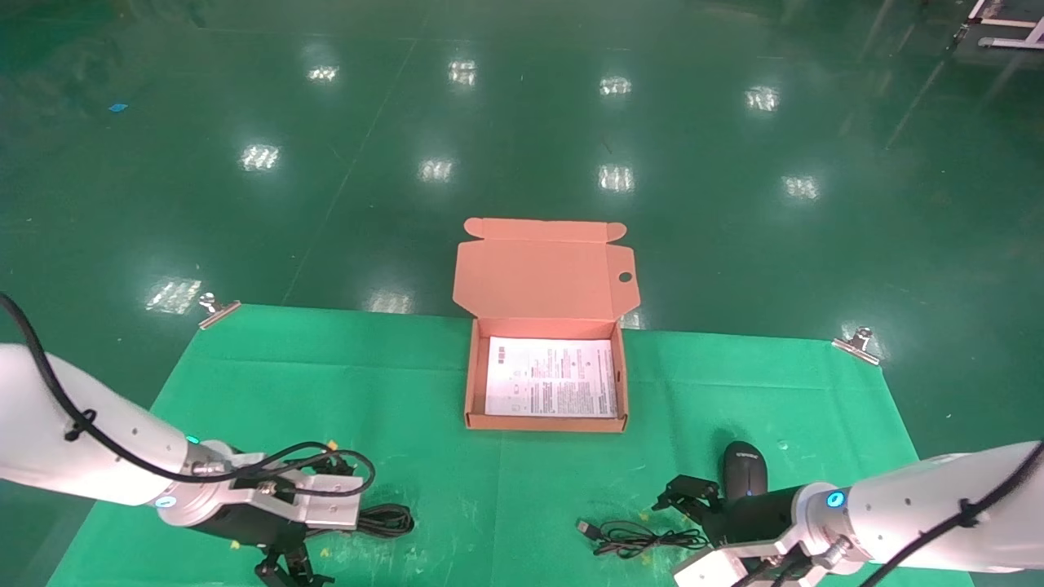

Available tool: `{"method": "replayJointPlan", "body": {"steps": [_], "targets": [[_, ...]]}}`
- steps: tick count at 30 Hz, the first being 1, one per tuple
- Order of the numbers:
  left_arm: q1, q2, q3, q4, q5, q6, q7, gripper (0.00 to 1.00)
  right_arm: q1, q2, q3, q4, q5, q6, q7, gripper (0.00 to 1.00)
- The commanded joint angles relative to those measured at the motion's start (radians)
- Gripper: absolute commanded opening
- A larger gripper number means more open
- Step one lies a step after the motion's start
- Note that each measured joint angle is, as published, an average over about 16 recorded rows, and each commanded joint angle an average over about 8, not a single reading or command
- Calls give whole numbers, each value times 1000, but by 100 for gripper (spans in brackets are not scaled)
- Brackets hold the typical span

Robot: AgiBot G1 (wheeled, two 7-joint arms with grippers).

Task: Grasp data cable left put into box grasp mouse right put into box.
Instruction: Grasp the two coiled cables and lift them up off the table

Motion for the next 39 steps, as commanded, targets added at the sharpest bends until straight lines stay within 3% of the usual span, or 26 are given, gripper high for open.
{"method": "replayJointPlan", "body": {"steps": [1, 14, 17, 21, 22, 23, 25, 39], "targets": [[6, 12, 0, 41, -2, -13, 19, 100, 6, -16, -5, -34, -12, 10, -4, 100], [-8, 109, -29, 334, -53, -84, 158, 98, 39, -85, -12, -205, -23, 42, -25, 100], [-12, 127, -37, 393, -66, -96, 187, 64, 39, -95, -12, -233, -29, 61, -28, 98], [-15, 143, -48, 453, -83, -110, 218, 14, 34, -103, -9, -261, -35, 93, -26, 48], [-16, 146, -50, 466, -85, -113, 225, 4, 33, -104, -7, -268, -36, 102, -24, 35], [-17, 149, -51, 476, -88, -116, 232, 0, 32, -105, -6, -274, -37, 109, -22, 23], [-18, 152, -54, 490, -91, -121, 239, 0, 31, -107, -3, -282, -38, 120, -19, 0], [-19, 151, -53, 484, -91, -120, 236, 0, 30, -106, -3, -279, -37, 118, -19, 0]]}}
